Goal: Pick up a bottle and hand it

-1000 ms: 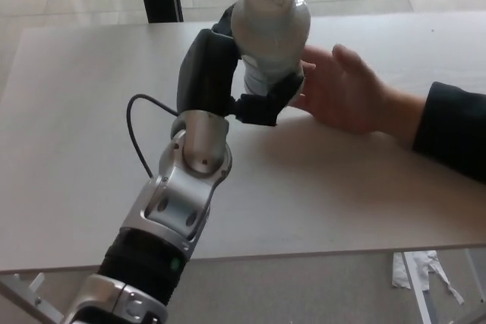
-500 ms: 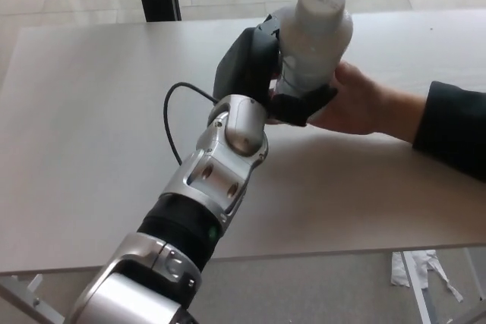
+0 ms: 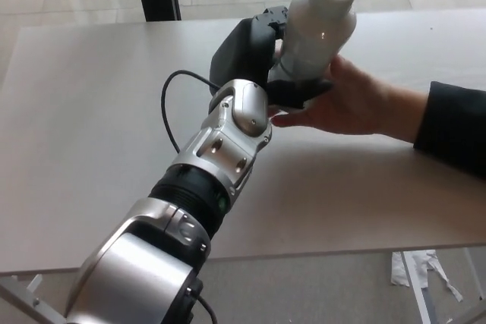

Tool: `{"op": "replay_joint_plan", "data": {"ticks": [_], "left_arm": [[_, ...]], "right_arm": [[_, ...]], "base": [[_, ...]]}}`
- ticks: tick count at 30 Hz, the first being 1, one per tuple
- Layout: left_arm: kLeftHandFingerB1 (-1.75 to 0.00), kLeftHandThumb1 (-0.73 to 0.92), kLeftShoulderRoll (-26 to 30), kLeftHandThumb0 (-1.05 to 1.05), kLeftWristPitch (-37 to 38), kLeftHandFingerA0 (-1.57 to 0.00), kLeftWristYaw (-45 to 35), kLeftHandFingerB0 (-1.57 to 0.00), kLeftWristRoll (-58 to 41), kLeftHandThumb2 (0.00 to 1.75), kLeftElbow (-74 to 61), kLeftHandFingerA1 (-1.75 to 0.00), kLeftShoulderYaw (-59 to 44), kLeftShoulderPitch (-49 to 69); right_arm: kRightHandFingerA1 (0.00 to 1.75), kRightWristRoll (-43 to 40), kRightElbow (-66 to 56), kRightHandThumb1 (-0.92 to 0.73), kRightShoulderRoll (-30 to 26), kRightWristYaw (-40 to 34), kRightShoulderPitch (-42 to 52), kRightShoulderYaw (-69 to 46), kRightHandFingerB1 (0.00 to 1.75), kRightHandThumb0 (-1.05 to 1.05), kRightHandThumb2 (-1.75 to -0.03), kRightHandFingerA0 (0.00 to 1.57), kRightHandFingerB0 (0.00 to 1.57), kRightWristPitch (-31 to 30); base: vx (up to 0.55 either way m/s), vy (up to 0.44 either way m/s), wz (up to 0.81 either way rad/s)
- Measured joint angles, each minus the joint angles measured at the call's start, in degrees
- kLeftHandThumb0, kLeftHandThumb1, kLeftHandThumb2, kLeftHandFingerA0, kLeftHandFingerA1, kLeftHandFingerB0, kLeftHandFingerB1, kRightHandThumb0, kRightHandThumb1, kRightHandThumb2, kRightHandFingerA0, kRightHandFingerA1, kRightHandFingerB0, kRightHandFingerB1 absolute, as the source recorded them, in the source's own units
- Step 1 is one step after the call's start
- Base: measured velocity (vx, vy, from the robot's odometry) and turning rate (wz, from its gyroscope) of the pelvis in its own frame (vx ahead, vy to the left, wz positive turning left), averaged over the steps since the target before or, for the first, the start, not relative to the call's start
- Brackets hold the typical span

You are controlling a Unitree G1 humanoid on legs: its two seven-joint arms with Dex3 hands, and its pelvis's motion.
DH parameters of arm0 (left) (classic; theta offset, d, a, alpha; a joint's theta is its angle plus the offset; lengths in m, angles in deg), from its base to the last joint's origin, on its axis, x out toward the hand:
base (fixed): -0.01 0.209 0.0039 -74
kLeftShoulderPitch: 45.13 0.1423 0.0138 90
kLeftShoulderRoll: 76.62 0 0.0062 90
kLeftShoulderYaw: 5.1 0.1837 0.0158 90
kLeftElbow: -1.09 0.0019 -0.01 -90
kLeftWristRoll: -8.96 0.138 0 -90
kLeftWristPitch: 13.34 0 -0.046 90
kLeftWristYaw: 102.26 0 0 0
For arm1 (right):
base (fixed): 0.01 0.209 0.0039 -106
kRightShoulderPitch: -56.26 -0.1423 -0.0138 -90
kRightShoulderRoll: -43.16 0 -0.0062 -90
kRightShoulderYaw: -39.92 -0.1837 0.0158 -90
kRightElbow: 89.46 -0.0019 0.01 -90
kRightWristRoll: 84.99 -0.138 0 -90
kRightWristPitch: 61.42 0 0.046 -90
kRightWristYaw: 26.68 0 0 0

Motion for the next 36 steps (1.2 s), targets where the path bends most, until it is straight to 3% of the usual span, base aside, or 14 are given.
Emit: {"op": "replay_joint_plan", "data": {"ticks": [1,2,4,5,7,13,15,17,19,23,26,32,33,36], "left_arm": [[-1.35,0.76,-0.08,-0.12,0.00,-0.74,0.05,-0.68,-0.08,0.72,0.43,-1.66,-0.02,-0.71],[-1.45,0.75,-0.14,-0.13,0.00,-0.73,0.10,-0.64,-0.16,0.71,0.80,-1.71,-0.06,-1.28],[-0.92,0.74,-0.31,-0.14,0.00,-0.86,0.21,-0.80,-0.39,0.67,1.48,-1.29,-0.10,-2.40],[-1.04,0.73,-0.36,-0.12,0.00,-0.90,0.32,-0.81,-0.43,0.74,1.64,-1.38,-0.02,-2.68],[-1.01,0.70,-0.41,-0.11,0.01,-0.95,0.54,-0.85,-0.43,0.79,1.86,-1.32,0.49,-2.98],[-0.77,0.73,-0.42,-0.08,0.00,-0.90,0.81,-0.74,-0.37,0.70,1.86,-1.13,3.02,-2.81],[-0.19,0.47,-0.37,-0.50,0.00,-0.50,0.39,0.00,-0.38,0.79,1.60,-0.74,3.55,-2.71],[0.00,0.44,-0.09,-0.59,-0.67,-0.17,-1.47,0.00,-0.51,0.72,0.83,-0.61,4.06,-2.61],[0.00,0.44,0.22,-0.63,-1.51,0.00,-2.97,0.00,-0.52,0.59,-0.10,0.00,4.48,-2.60],[0.00,0.50,1.10,-0.63,-3.14,0.00,-5.98,0.00,-0.51,0.55,-2.17,0.00,5.61,-2.51],[0.00,0.44,3.05,-0.71,-4.45,0.00,-8.87,0.00,-0.47,0.65,-5.53,0.00,6.72,-1.76],[0.00,0.47,9.66,-0.70,-6.36,0.00,-13.51,0.00,-0.48,0.55,-15.29,0.00,7.56,1.94],[0.00,0.47,11.00,-0.70,-6.69,0.00,-14.19,0.00,-0.49,0.55,-17.20,0.00,7.54,2.81],[0.00,0.48,15.59,-0.84,-7.16,0.00,-16.12,0.00,-0.65,0.79,-23.26,-0.17,6.59,6.27]], "right_arm": [[0.66,0.05,0.00,-0.45,0.00,-0.02,-0.10,0.09,0.60,-0.64,-0.88,0.45,0.40,-0.05],[0.62,0.08,0.01,-0.62,0.00,-0.03,-0.25,0.14,0.51,-0.63,-0.58,0.47,0.42,-0.08],[0.60,0.17,-0.16,-0.60,0.01,-0.09,-0.51,0.22,0.50,-0.62,-0.56,0.46,0.43,-0.20],[0.65,0.18,-0.51,-0.45,0.02,-0.14,-0.50,0.24,0.59,-0.63,-0.87,0.44,0.40,-0.40],[0.62,0.15,-1.44,-0.60,0.08,-0.25,-0.49,0.23,0.51,-0.63,-0.57,0.48,0.44,-0.93],[0.68,0.38,-1.08,-0.44,0.26,-0.69,-0.75,0.32,0.61,-0.66,-0.88,0.46,0.42,-1.19],[0.61,0.29,-1.35,-0.61,0.44,-0.73,-0.78,0.31,0.50,-0.59,-0.58,0.48,0.43,-1.34],[0.60,0.29,-1.56,-0.62,0.52,-0.71,-0.77,0.32,0.49,-0.59,-0.56,0.47,0.43,-1.42],[0.67,0.30,-1.55,-0.46,0.52,-0.69,-0.78,0.32,0.58,-0.63,-0.90,0.48,0.38,-1.42],[0.60,0.33,-1.55,-0.60,0.52,-0.69,-0.79,0.32,0.49,-0.60,-0.56,0.47,0.44,-1.42],[0.66,0.32,-1.55,-0.43,0.52,-0.70,-0.83,0.30,0.60,-0.64,-0.87,0.46,0.43,-1.42],[0.62,0.31,-1.53,-0.59,0.52,-0.71,-0.86,0.24,0.51,-0.63,-0.57,0.51,0.44,-1.43],[0.67,0.32,-1.52,-0.43,0.52,-0.71,-0.86,0.24,0.61,-0.66,-0.87,0.46,0.41,-1.43],[0.67,0.32,-1.50,-0.44,0.52,-0.68,-0.94,0.24,0.58,-0.66,-0.89,0.48,0.38,-1.43]], "base": [[0.00,0.000,0.00],[0.00,0.000,0.00],[0.00,0.000,0.00],[0.00,0.000,0.00],[0.00,0.000,0.00],[0.00,0.000,0.00],[0.00,0.000,0.00],[0.00,0.000,0.00],[0.00,0.000,0.00],[0.00,0.000,0.00],[0.00,0.000,0.00],[0.00,0.000,0.00],[0.00,0.000,0.00],[0.00,0.000,0.00]]}}
